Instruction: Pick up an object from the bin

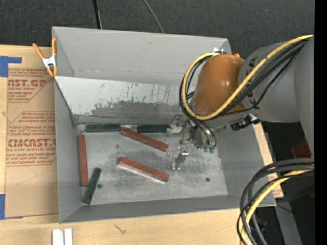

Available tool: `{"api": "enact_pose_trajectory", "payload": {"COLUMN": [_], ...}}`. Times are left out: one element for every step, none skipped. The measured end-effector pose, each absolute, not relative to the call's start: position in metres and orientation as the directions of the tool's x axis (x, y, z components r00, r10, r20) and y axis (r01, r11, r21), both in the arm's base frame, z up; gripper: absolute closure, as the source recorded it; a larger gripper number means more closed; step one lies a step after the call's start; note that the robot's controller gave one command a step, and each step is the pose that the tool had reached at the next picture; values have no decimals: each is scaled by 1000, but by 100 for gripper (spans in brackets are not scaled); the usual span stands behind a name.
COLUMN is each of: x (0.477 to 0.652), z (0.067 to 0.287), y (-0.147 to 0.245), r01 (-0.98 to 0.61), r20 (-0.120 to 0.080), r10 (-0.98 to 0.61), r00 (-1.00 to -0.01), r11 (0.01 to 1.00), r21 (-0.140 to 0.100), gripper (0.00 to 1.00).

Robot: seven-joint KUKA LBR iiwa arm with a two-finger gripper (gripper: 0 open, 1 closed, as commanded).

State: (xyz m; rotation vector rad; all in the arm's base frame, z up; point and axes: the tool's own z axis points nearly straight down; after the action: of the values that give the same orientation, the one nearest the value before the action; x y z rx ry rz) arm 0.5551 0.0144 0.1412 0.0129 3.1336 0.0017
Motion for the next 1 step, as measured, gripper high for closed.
{"api": "enact_pose_trajectory", "payload": {"x": [558], "z": [82], "y": [60], "r01": [-10], "r20": [-5], "r10": [-10], "r00": [-1000], "r11": [1000], "r21": [2], "gripper": [100]}}
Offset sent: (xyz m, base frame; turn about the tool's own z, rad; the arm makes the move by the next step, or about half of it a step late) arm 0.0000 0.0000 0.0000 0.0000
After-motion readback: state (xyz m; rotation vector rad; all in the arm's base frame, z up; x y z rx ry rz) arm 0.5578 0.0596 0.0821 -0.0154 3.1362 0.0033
